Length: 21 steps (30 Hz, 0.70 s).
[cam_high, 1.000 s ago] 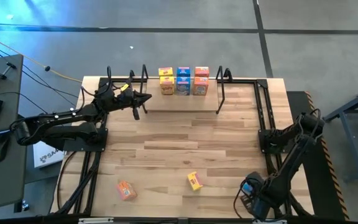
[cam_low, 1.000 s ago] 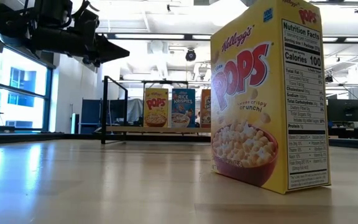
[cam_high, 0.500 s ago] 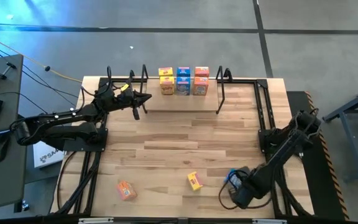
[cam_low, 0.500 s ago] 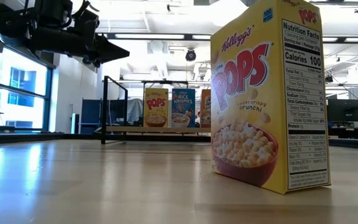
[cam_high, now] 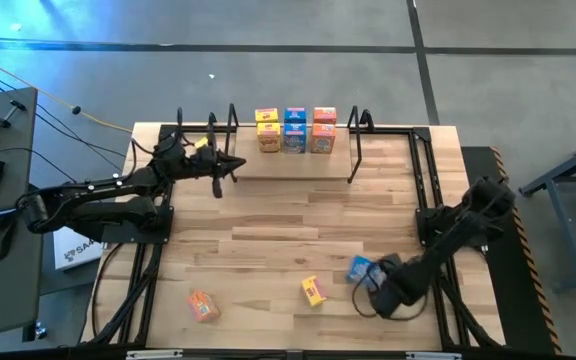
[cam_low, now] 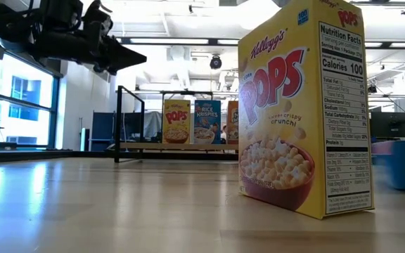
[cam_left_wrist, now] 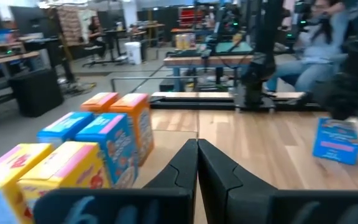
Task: Stack cereal on shelf
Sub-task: Put the blue cereal box on the shelf aligned with the other blue cereal box
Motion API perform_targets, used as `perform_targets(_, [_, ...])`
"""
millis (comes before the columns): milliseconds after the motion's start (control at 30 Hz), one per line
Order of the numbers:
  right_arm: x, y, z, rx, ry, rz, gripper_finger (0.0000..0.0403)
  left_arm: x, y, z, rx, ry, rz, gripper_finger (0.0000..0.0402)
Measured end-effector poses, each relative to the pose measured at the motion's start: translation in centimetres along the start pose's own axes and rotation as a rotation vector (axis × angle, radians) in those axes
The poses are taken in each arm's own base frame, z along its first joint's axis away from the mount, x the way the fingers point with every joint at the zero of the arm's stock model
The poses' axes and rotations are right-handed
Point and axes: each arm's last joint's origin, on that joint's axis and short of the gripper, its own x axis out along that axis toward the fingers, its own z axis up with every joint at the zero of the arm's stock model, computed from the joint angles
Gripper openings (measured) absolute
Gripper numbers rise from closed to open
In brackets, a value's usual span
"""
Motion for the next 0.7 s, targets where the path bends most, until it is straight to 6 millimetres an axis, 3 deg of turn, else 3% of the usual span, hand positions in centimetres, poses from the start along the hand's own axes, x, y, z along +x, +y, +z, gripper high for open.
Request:
perform_targets(133, [0.2, 0.0, 3.7, -0.089, -0.176, -0.059, 0.0028, 0.2, -0.6, 0.2, 0.032, -0.012, -0.044, 0.0003])
perform_targets(267, [0.3, 1.3, 7.8, -0.220, -0.350, -0.023, 0.0028, 0.4, -1.4, 0.3, 0.055, -0.025, -0.086, 0.0003])
perform_targets(500, [-1.3, 4.2, 14.4, -0.505, -0.447, 0.052, 0.0028, 0.8, -2.6, 1.1, 0.073, -0.060, -0.152, 0.0003])
perform_targets(600, [-2.9, 4.4, 15.1, -0.600, -0.453, 0.073, 0.0026, 0.9, -3.1, 1.3, 0.069, -0.050, -0.181, 0.0003])
perform_targets(700, [-4.9, 3.7, 14.1, -0.639, -0.473, 0.146, 0.0010, 1.0, -3.5, 1.3, 0.068, -0.045, -0.206, 0.0003])
